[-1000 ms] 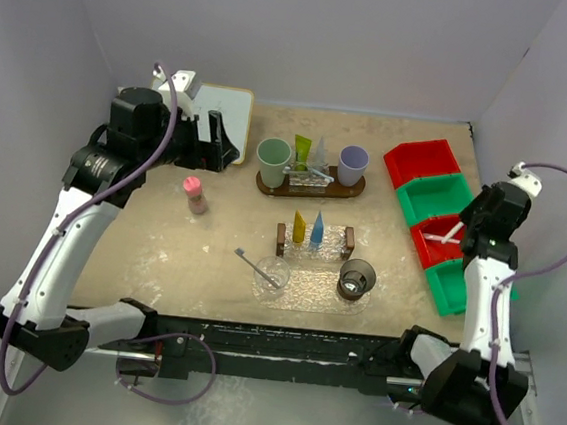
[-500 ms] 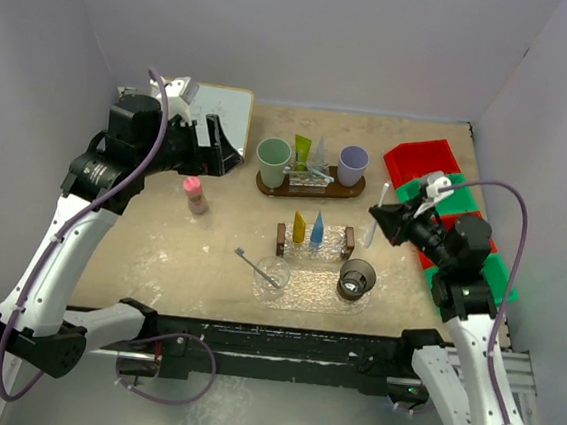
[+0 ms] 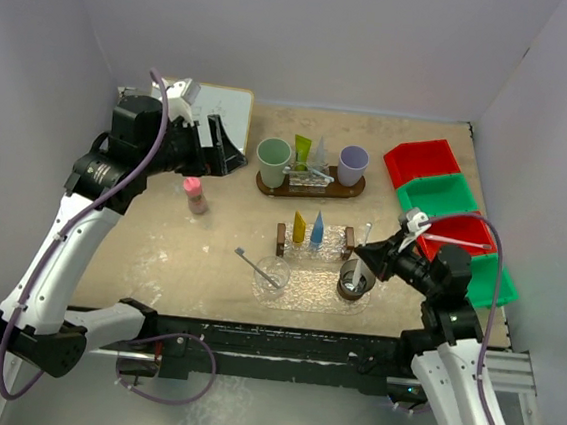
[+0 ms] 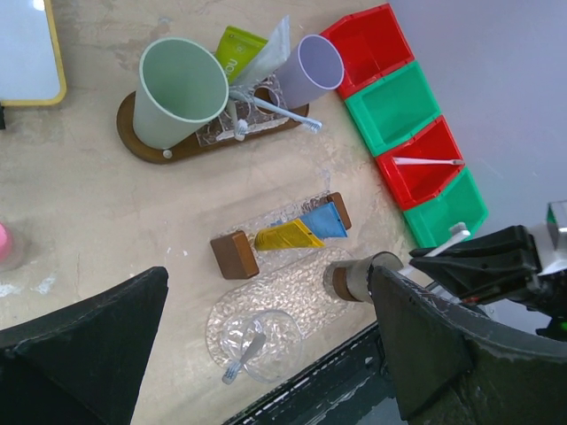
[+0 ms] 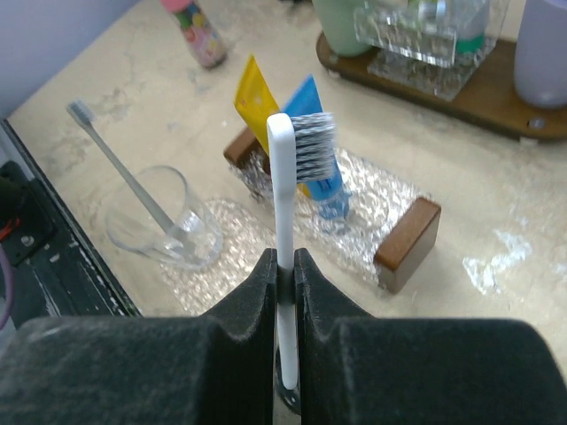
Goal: Prepare toiletry sets of a toothbrush and toothpaste on the tray
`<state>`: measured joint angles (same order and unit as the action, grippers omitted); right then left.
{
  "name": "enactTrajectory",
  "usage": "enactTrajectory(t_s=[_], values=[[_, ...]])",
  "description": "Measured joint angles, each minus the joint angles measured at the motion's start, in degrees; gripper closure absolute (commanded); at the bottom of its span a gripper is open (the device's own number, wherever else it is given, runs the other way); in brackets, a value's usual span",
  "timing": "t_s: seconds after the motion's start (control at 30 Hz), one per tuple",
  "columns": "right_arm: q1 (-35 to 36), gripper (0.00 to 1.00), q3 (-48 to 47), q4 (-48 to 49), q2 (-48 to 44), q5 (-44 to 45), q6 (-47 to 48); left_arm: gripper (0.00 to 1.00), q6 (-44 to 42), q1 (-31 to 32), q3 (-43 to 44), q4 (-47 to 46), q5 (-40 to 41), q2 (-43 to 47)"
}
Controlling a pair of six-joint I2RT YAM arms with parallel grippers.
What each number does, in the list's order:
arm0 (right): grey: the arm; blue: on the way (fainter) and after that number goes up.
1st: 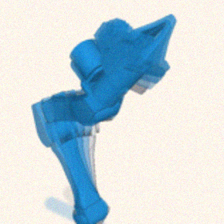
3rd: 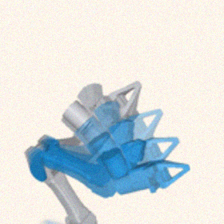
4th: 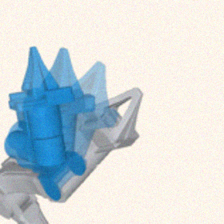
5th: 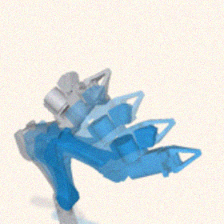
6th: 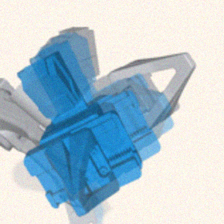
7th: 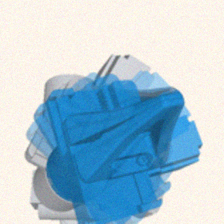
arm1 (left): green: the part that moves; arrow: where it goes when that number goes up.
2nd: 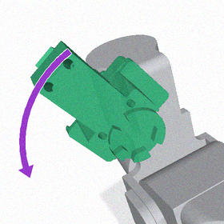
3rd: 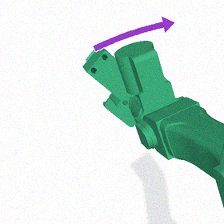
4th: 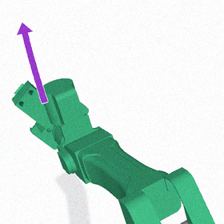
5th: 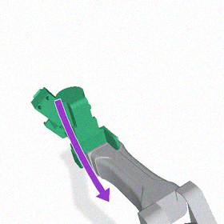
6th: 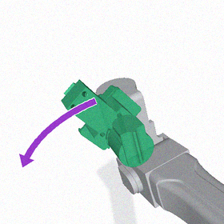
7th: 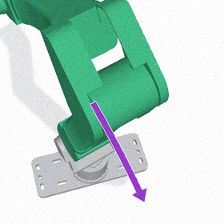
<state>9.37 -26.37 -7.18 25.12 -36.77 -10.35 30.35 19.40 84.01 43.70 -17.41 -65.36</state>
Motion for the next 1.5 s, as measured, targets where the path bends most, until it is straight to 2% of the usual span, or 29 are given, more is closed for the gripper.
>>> enactTrajectory(t_s=[0.3, 0.37, 0.53, 0.8, 0.9, 1.03, 1.33, 1.5], values=[[0.0, 0.98, 9.33, 1.68, -2.03, 3.5, -3.21, 0.07, 1.25, 0.0, -1.42, -0.42, -0.46, 0.04], [0.0, 0.91, 9.99, 1.97, -2.45, 4.2, -3.82, 0.06, 1.7, 0.0, -1.46, -0.7, -0.48, 0.04], [0.0, 0.64, 10.4, 1.79, -4.22, 5.16, -5.22, 0.07, 2.08, 0.0, -1.66, -1.22, -0.66, 0.04], [0.0, 0.31, 7.65, -3.52, -5.38, 7.8, -6.62, 0.07, 2.1, 0.0, -1.75, -1.25, -0.52, 0.04], [0.0, 0.14, 2.01, -8.7, -5.09, 10.03, -7.19, 0.07, 2.08, 0.0, -1.75, -1.22, -0.07, 0.04], [0.02, 0.02, -10.71, -17.38, -2.19, 19.63, -9.51, 0.07, 1.99, 0.0, -1.27, -0.7, 0.98, 0.0], [0.02, 0.0, -43.74, -37.83, 9.49, 43.41, -9.73, 0.07, 1.66, 0.0, 6.19, 0.11, 4.24, -1.44], [0.02, 0.0, -55.34, -42.8, 10.27, 53.75, -9.27, 0.07, 1.51, 0.0, 12.76, -0.55, 6.69, -2.78]])
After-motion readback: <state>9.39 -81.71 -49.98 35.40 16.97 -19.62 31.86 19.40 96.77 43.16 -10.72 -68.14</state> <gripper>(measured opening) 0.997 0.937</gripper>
